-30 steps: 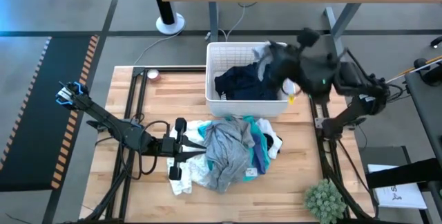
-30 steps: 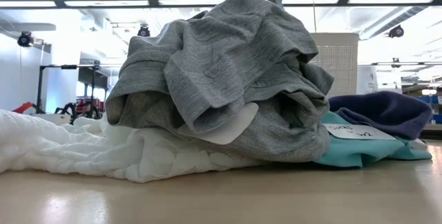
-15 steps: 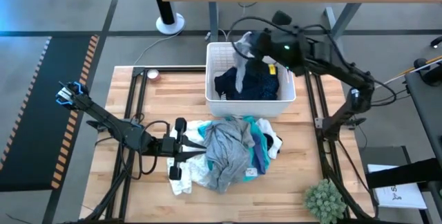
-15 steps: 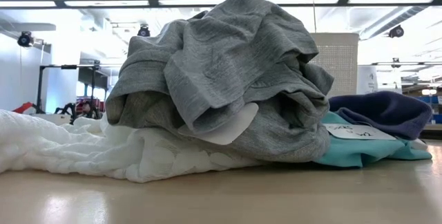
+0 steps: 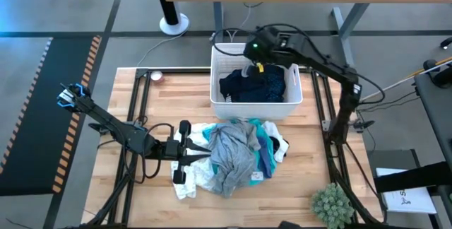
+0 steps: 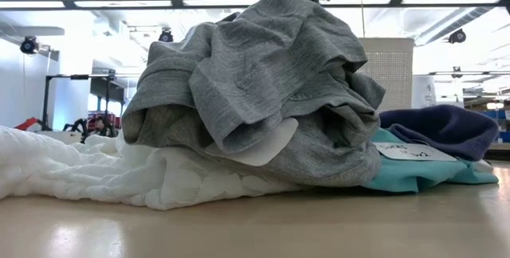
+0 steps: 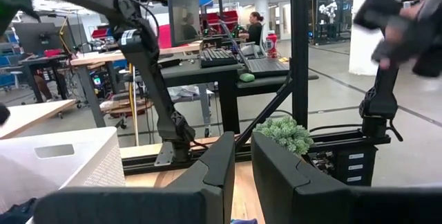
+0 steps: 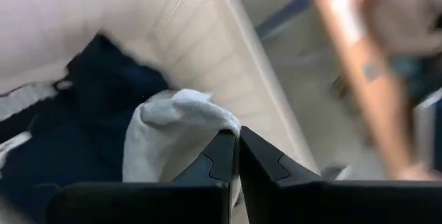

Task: Sort clothes
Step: Put the gray sock into the white laundry bin

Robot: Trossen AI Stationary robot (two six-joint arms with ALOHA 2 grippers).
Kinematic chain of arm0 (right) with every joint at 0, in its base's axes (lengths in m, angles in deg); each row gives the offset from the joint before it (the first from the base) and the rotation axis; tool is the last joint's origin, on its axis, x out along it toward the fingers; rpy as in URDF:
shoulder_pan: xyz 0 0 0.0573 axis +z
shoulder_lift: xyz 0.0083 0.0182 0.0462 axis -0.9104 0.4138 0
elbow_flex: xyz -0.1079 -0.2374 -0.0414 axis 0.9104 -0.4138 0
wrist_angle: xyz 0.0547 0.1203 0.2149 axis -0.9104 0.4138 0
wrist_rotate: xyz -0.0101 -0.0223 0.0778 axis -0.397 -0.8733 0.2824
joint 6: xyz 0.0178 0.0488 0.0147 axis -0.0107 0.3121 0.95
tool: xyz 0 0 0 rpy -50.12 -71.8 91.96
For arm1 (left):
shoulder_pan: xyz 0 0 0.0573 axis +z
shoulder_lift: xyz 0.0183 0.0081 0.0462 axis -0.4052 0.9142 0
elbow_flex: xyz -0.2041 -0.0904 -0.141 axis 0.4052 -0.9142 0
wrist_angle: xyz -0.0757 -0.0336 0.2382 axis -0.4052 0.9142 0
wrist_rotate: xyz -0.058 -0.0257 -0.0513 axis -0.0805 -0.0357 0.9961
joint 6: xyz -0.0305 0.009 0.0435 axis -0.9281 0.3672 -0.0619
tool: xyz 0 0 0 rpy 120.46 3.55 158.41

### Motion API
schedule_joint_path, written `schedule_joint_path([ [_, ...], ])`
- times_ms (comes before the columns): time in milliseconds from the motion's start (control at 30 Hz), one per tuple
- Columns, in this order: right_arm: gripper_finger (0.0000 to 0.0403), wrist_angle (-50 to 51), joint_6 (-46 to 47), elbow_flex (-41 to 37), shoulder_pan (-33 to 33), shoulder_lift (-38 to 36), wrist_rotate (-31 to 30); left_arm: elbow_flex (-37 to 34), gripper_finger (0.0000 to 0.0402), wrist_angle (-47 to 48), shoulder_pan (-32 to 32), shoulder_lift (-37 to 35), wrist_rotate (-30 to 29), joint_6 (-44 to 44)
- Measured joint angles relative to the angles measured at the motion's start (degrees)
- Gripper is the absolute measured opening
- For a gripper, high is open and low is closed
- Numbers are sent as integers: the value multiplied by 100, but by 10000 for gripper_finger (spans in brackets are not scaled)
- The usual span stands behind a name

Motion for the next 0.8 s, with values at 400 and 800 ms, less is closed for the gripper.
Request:
schedule_joint_path([
  [400,0,448,654,-57,-256,1042,1159,0,36,9,-5,0,4,-152],
  [800,0,-189,164,-1535,-556,820,1623,-2,36,9,-7,0,9,-153],
])
